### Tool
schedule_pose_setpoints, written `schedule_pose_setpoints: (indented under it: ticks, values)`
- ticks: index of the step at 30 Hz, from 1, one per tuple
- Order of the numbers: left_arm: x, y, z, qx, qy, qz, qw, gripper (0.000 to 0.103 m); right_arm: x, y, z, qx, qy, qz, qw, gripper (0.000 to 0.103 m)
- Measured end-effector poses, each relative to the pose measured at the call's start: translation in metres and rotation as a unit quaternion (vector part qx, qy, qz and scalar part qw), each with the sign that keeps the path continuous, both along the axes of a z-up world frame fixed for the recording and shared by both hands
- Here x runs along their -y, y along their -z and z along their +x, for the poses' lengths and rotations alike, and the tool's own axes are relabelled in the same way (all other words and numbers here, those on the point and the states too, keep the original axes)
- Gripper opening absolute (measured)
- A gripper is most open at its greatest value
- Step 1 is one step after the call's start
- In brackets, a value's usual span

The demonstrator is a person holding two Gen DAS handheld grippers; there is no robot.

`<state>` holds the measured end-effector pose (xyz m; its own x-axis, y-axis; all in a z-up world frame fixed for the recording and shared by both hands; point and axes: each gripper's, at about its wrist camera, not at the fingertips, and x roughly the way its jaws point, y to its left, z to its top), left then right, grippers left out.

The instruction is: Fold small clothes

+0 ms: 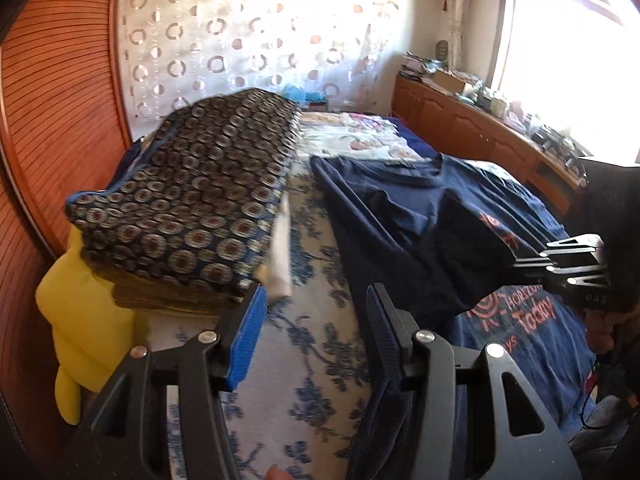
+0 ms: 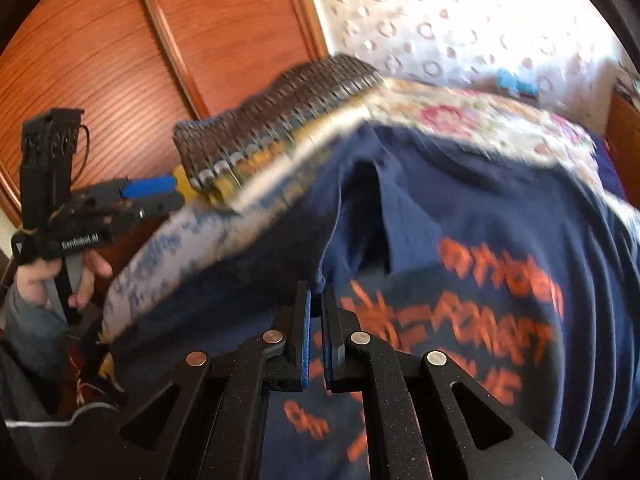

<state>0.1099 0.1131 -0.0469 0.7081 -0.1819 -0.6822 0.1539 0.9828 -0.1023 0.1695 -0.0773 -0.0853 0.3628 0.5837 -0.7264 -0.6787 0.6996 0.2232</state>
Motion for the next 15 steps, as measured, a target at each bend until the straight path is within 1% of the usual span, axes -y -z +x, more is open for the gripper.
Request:
schedule_pose_setpoints:
  ticks: [3, 4, 5, 6, 7, 8, 11, 15]
  values:
    - [0.011, 0.008, 0.002, -0.008, 0.010, 0.005, 0.9999, 0.051, 0.012, 0.005, -0.007, 0.001, 0.014, -0.015, 1.000, 0.003]
    - [0.013, 0.010, 0.002, -0.011, 0.013, 0.005, 0.9998, 0.051, 0.016, 0.005, -0.008, 0.002, 0.019, -0.018, 1.000, 0.004]
    - [0.017, 0.014, 0.003, -0.015, 0.016, 0.007, 0.9997, 0.051, 0.017, 0.005, -0.006, 0.004, 0.023, -0.021, 1.000, 0.011]
    - [0.020, 0.016, 0.004, -0.018, 0.017, 0.008, 0.9997, 0.051, 0.020, 0.005, -0.005, 0.010, 0.030, -0.026, 0.999, 0.024]
    - [0.023, 0.020, 0.005, -0.022, 0.019, 0.009, 0.9996, 0.051, 0.023, 0.003, -0.004, 0.018, 0.039, -0.030, 0.999, 0.033]
    - [0.025, 0.023, 0.005, -0.025, 0.020, 0.009, 0.9994, 0.051, 0.025, 0.001, -0.003, 0.021, 0.043, -0.028, 0.998, 0.045]
    - [0.031, 0.036, 0.009, -0.042, 0.022, 0.021, 0.9986, 0.051, 0.032, -0.006, 0.003, 0.032, 0.056, -0.019, 0.998, 0.046]
    - [0.035, 0.048, 0.013, -0.057, 0.021, 0.038, 0.9975, 0.051, 0.041, -0.010, 0.023, 0.040, 0.083, -0.015, 0.996, 0.046]
